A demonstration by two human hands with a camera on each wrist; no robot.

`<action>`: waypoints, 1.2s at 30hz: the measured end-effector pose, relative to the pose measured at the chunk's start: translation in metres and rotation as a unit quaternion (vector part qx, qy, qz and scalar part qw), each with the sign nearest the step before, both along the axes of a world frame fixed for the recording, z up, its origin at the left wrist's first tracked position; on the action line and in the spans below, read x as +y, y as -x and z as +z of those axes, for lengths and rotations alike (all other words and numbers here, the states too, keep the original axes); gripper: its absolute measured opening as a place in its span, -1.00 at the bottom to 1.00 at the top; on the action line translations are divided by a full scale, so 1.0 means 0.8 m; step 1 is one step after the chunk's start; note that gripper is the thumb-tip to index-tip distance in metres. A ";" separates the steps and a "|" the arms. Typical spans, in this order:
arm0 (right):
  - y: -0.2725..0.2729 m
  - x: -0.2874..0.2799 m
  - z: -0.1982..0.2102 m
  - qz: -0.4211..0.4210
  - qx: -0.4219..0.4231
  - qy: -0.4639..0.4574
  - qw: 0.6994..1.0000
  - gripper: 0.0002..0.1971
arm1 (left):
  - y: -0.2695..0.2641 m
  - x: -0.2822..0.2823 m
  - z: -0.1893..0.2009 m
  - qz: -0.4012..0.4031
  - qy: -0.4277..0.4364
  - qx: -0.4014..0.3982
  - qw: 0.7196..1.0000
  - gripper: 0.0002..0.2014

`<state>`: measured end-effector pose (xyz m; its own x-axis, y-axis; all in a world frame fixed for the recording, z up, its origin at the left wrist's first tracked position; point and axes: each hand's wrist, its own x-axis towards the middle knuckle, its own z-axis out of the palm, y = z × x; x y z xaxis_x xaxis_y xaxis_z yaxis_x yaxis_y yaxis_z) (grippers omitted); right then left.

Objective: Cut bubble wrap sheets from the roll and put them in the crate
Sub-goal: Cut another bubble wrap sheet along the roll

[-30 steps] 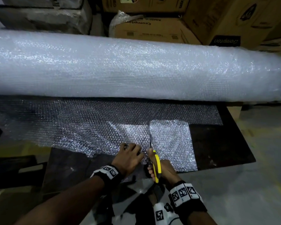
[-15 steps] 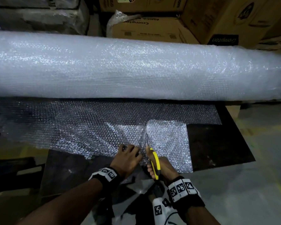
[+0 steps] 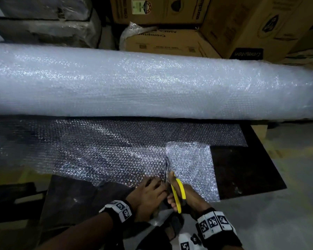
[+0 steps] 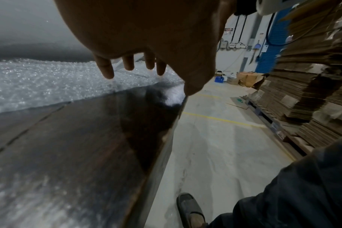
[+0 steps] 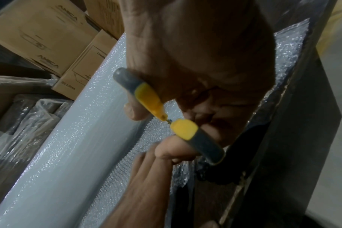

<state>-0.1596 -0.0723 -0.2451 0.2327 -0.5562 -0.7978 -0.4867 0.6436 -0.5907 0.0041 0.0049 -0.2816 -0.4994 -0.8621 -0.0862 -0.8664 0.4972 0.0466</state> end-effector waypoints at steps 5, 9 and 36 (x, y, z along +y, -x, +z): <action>0.001 -0.004 0.004 0.014 0.029 -0.019 0.999 -0.05 | 0.002 -0.005 0.000 -0.012 -0.049 -0.023 0.998 -0.25; 0.010 -0.004 0.005 0.022 0.008 -0.019 1.000 -0.11 | 0.004 -0.004 -0.001 -0.015 -0.028 -0.002 0.999 -0.22; -0.019 -0.019 0.017 -0.006 -0.008 -0.032 0.999 -0.16 | -0.004 -0.003 -0.012 -0.019 -0.062 -0.018 0.998 -0.38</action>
